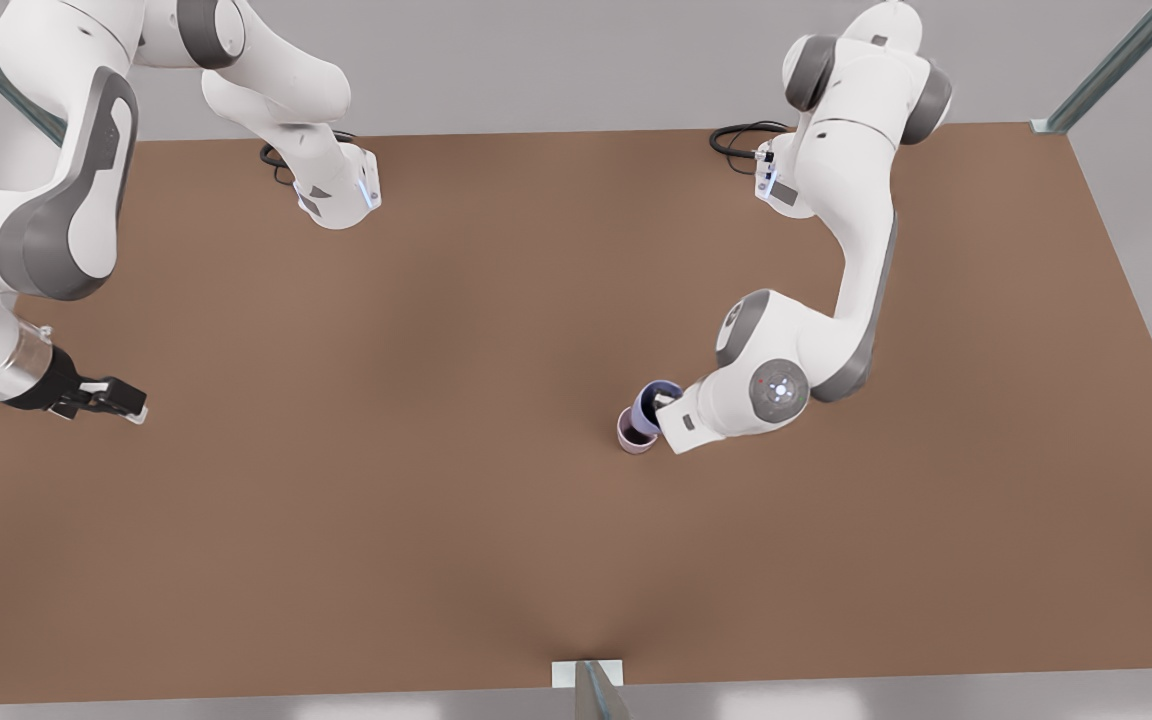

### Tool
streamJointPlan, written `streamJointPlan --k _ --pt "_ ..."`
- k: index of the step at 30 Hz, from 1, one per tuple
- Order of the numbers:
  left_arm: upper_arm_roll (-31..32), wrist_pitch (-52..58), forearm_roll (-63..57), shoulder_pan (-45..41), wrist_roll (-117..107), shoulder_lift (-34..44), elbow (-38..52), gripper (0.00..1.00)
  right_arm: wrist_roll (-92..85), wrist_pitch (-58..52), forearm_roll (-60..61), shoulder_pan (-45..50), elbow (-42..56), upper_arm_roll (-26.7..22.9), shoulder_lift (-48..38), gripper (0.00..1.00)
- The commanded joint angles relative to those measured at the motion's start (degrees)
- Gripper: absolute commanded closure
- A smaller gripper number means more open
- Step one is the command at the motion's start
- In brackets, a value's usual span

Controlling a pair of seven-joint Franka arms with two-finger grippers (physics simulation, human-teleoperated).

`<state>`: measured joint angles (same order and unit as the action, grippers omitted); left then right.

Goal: Stack the cups, with the pink cup at the bottom and the purple cup at the top

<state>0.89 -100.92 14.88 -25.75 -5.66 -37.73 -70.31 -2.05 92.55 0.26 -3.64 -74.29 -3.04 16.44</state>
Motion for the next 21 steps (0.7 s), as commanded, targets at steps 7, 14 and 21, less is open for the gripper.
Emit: streamJointPlan --k 7,14,21 --pt "0.07 -2.35 -0.02 -0.44 -33.02 -2.52 0.35 0.79 -9.46 -0.44 -0.18 0.04 0.11 0.05 -0.09 0.0" --pt "-0.01 1.87 -0.99 -1.32 -32.31 -2.52 -0.26 0.79 -9.37 -0.88 -0.18 -0.23 1.17 -0.39 -0.36 0.0" --pt "-0.02 2.48 -2.13 -1.32 -32.23 -3.67 -0.26 0.79 -9.29 -0.97 -0.18 -0.23 1.17 -0.39 -0.44 0.0"
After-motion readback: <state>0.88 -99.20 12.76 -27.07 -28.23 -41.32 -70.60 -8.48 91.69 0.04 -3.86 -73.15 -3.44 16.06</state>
